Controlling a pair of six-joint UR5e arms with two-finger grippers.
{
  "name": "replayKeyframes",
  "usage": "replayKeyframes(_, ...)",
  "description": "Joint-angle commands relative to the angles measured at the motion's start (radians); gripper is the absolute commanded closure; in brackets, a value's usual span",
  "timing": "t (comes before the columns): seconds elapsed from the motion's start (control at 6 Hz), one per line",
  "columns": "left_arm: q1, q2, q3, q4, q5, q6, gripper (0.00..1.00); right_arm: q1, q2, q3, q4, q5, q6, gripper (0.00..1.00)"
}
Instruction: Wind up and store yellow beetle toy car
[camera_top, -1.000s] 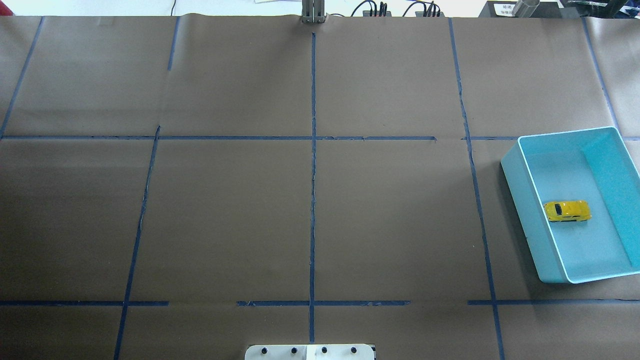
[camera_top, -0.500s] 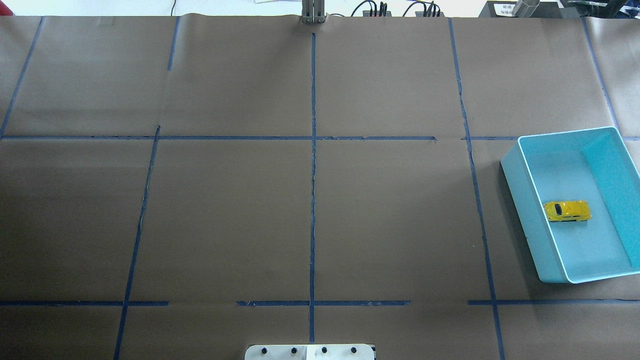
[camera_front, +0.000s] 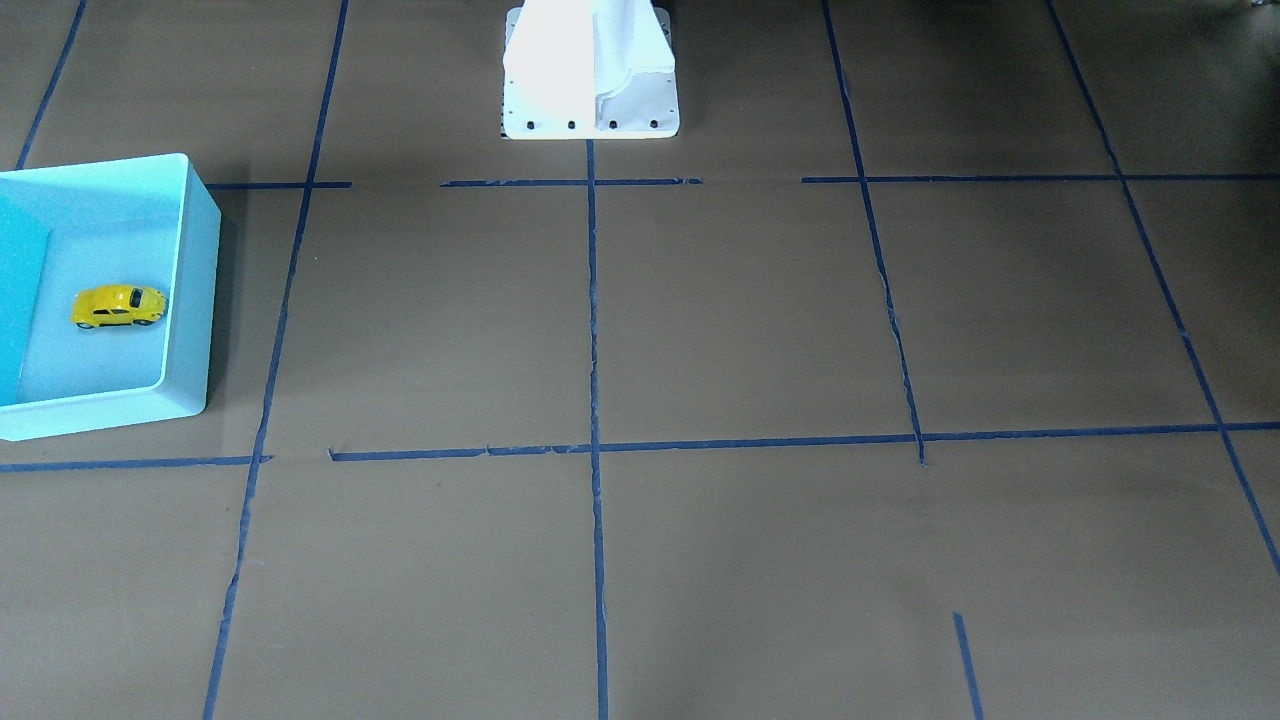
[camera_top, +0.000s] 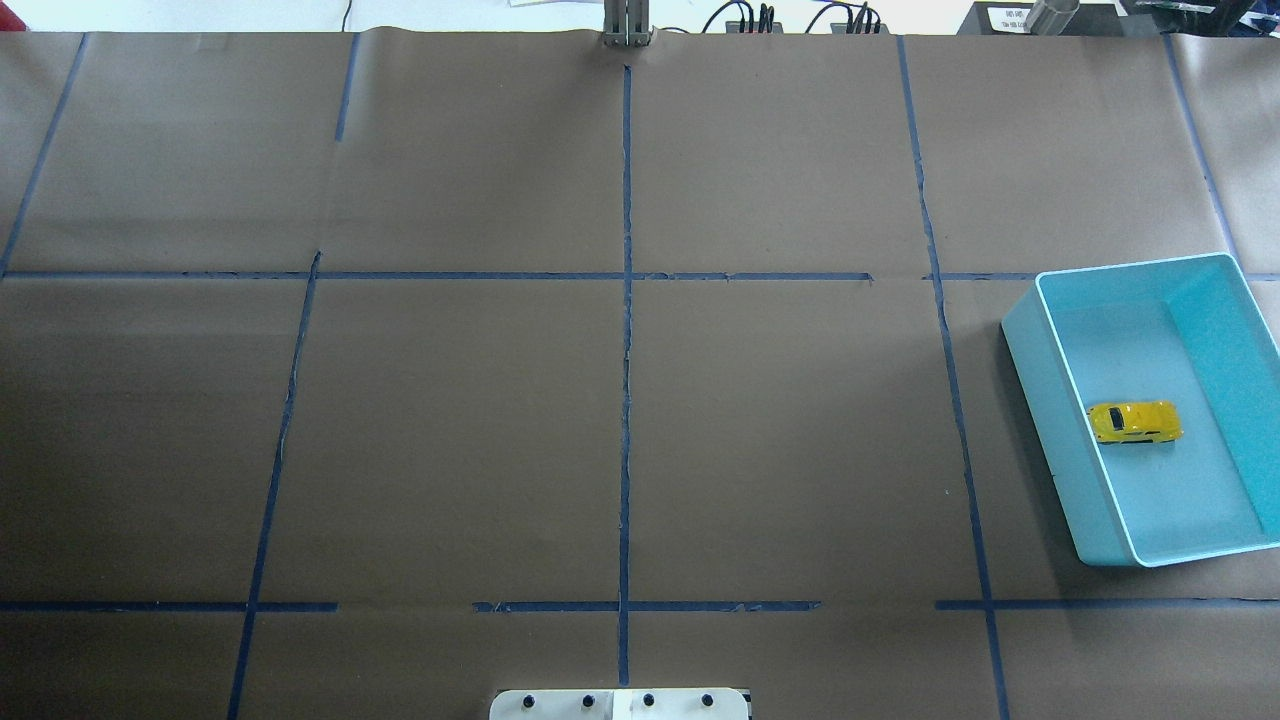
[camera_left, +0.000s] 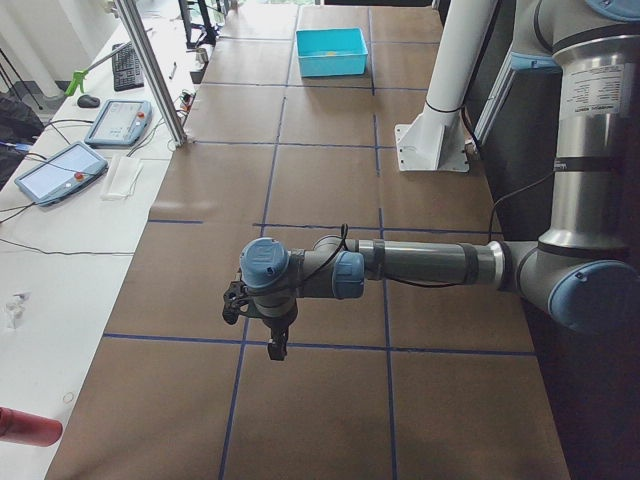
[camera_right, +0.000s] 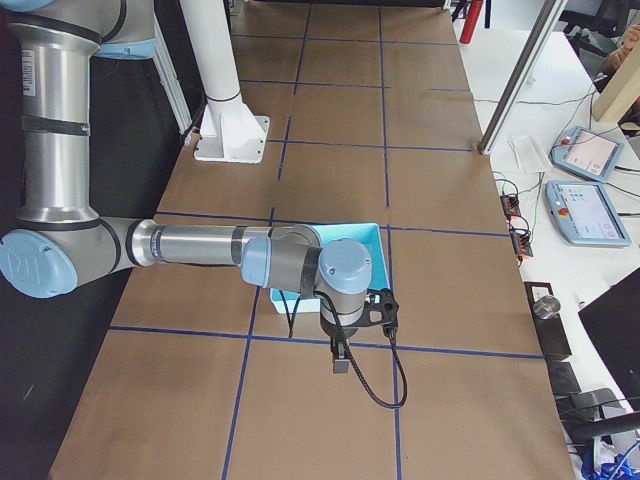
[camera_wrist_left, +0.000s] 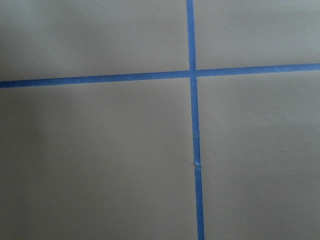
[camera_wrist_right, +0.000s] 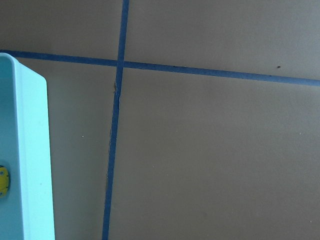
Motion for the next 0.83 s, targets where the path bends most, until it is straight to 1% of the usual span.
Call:
replayKeyframes(0.0,0.002,-0.002,0.005,-0.002,0.002,-0.001,0.00,0.000,0.000,-0.002,-0.001,0.000,0.000,0.00)
replayKeyframes(0.67,0.009,-0.003,0.009,-0.002,0.008,0.007,0.00,0.000,0.000,-0.002,0.001,0.000,0.004,0.00)
